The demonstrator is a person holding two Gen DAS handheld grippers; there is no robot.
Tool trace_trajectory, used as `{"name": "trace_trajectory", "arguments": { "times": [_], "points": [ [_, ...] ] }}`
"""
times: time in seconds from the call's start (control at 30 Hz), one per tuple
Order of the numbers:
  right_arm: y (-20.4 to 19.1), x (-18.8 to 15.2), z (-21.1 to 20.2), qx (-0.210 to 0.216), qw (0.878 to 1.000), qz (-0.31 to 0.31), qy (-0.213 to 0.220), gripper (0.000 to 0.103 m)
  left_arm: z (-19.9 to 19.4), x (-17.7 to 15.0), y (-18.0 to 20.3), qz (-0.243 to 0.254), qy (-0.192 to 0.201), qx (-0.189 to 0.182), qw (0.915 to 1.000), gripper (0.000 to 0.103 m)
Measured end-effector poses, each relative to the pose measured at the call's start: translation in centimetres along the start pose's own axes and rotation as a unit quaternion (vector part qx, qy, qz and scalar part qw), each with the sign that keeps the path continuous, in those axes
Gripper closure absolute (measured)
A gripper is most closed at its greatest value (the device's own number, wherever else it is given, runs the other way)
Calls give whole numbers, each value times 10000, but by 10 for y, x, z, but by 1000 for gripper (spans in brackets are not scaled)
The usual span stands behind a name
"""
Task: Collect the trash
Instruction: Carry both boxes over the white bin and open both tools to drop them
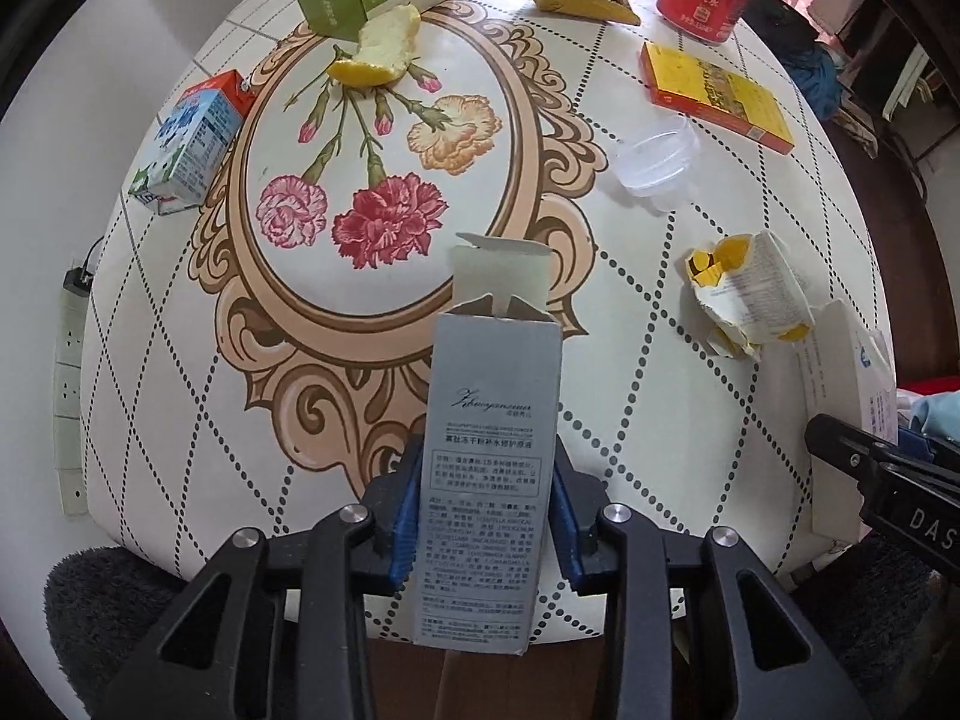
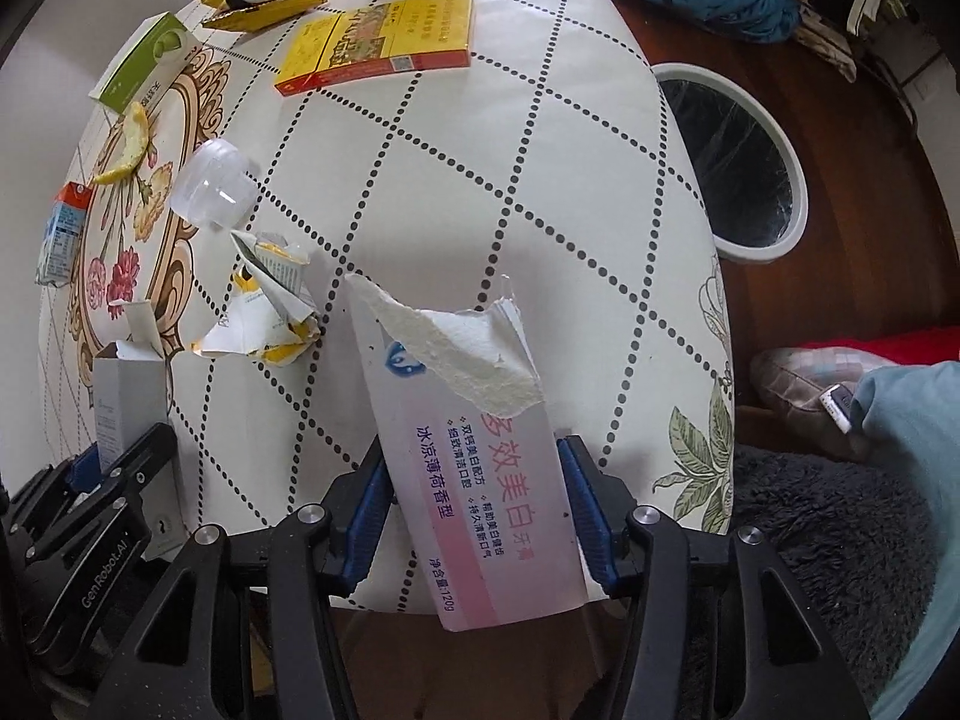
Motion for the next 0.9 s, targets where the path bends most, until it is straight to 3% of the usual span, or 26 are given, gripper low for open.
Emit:
{"name": "trace_trajectory", "arguments": {
  "times": [0.27, 0.5, 0.6, 0.7, 0.9],
  "points": [
    [2, -4, -8, 199, 9998, 27, 68, 50, -6, 12, 11, 48, 104, 153, 9998, 71],
    [27, 11, -59, 805, 9949, 303, 531, 50, -75, 32, 45, 144, 644, -264, 9975, 71],
    [62, 25, -101, 946, 9892, 557, 973, 50, -112, 53, 86, 346, 911, -677, 9929, 71],
    [118, 47, -132, 981, 9825, 932, 1282, 50, -134, 82, 148, 677, 900, -1290, 9852, 71],
    [233, 101, -126, 848, 9738, 1669, 1293, 50, -107, 149, 278, 1144, 322, -2036, 9718, 71]
  ]
}}
Point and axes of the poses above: each gripper's, at about its wrist camera, not at the fingertips, and z roughly the way its jaws point, y to its right, x to its top, the point moved 8 cm from there along z, roughly the way its jaws point, and after that the axes turned 7 degrees about -y, right-handed, at the moved point
